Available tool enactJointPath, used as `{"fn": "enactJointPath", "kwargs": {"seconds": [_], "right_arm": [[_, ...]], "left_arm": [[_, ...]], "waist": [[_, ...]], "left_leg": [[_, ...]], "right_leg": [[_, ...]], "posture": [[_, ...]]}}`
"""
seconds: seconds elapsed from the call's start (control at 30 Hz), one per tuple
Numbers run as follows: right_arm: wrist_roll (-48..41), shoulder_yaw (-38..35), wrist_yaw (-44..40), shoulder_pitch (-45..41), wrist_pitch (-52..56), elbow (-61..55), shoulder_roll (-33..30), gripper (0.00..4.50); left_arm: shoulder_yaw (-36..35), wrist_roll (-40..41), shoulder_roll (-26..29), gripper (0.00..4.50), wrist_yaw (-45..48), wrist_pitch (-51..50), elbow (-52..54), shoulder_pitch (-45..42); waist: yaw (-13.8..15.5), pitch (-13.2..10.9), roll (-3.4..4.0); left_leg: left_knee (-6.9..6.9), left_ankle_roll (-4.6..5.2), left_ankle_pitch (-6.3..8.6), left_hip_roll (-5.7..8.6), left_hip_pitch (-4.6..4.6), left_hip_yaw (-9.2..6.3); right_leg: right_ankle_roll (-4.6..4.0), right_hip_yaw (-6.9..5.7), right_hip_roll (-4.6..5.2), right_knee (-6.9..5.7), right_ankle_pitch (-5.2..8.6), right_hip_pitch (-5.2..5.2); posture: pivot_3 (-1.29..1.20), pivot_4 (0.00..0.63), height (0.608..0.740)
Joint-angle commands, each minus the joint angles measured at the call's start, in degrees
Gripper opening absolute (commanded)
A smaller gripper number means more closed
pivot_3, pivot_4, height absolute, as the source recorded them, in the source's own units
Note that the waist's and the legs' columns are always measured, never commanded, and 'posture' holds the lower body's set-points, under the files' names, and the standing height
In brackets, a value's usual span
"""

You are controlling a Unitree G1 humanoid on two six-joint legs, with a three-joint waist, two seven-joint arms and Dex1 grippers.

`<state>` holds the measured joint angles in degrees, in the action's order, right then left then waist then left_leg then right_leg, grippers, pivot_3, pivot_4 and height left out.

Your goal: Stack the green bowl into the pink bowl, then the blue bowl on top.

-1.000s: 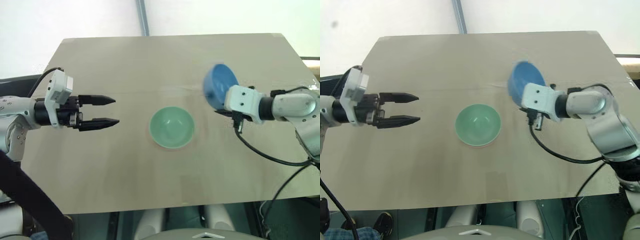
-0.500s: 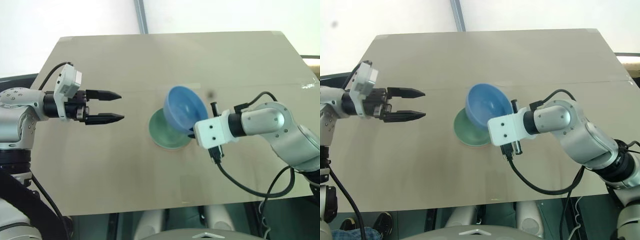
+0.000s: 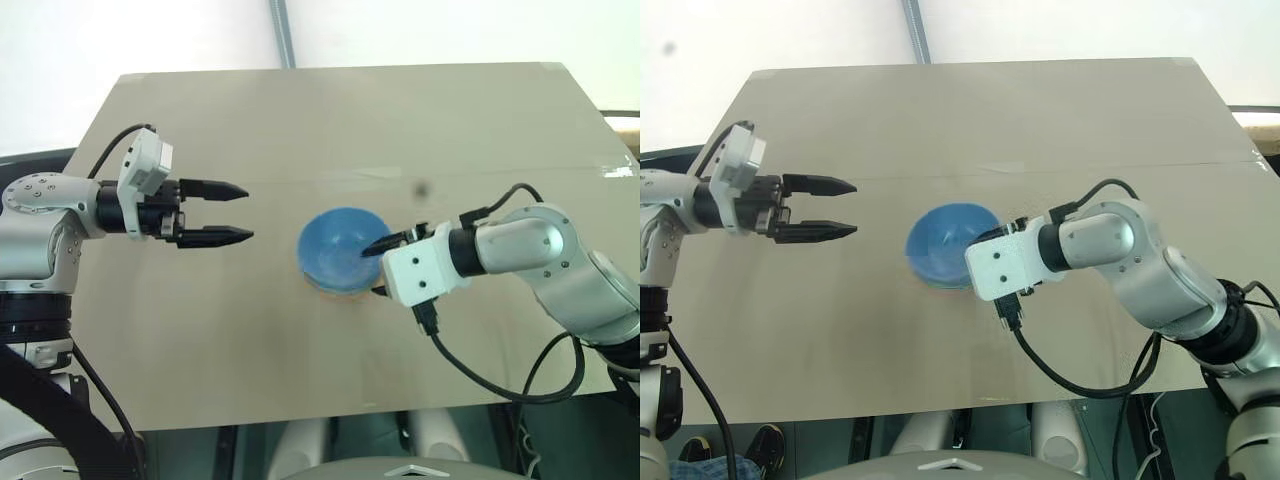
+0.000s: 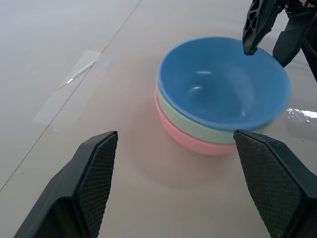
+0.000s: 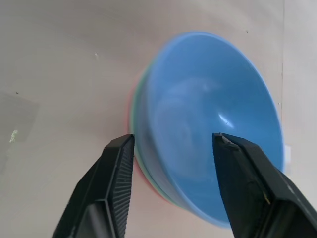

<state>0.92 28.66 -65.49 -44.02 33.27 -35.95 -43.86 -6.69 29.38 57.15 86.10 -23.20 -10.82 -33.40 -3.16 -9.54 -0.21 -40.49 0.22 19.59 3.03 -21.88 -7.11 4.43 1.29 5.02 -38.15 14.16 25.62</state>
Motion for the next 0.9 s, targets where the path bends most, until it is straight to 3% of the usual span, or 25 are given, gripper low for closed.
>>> {"fn": "enactJointPath", "kwargs": {"seconds": [0.03, 0.23, 0.47, 0.63, 0.9], "right_arm": [[-6.41, -9.09, 0.53, -0.96, 5.41, 0.44, 1.06, 2.72], [-22.08, -31.92, -1.12, 10.27, 8.98, 5.62, -1.11, 2.72], [-33.06, -50.38, -8.12, 26.30, 8.60, 13.15, -7.68, 2.72], [-32.72, -57.25, -10.63, 33.09, 0.32, 22.68, -9.25, 2.72], [-33.86, -59.83, -10.81, 35.81, -4.66, 27.54, -11.17, 2.72]], "left_arm": [[-1.35, 0.25, 0.81, 3.95, 0.43, 0.69, 0.79, -0.61], [-3.94, 1.02, 1.52, 3.95, -1.42, -0.04, 2.39, 2.62], [-7.48, 2.02, 2.54, 3.95, -2.99, -1.76, 3.91, 6.30], [-10.17, 3.41, 3.35, 3.95, -3.82, -3.48, 5.93, 9.79], [-13.39, 5.33, 3.51, 3.95, -5.30, -5.60, 9.30, 15.08]], "waist": [[-0.13, 0.00, 0.00], [0.04, 0.02, -0.04], [0.10, 0.02, -0.03], [0.15, 0.01, -0.03], [0.62, 0.01, -0.01]], "left_leg": [[-0.01, 0.00, 0.00, 0.00, 0.00, 0.00], [-0.03, 0.00, 0.00, 0.02, 0.00, -0.08], [-0.08, 0.01, 0.00, 0.03, 0.07, 0.05], [-0.39, 0.02, 0.01, 0.03, 0.18, 0.29], [-0.52, 0.02, 0.01, -0.13, 0.45, 0.45]], "right_leg": [[0.00, 0.00, 0.00, -0.01, 0.00, 0.00], [0.00, -0.07, 0.04, -0.01, 0.00, -0.07], [0.00, -0.01, 0.05, -0.18, 0.00, -0.07], [0.00, 0.25, 0.03, -0.65, 0.00, -0.05], [-0.03, 0.41, -0.06, -0.86, -0.03, -0.21]], "posture": [[0.00, 0.150, 0.740], [0.00, 0.150, 0.740], [0.00, 0.150, 0.740], [0.00, 0.150, 0.740], [0.00, 0.150, 0.740]]}}
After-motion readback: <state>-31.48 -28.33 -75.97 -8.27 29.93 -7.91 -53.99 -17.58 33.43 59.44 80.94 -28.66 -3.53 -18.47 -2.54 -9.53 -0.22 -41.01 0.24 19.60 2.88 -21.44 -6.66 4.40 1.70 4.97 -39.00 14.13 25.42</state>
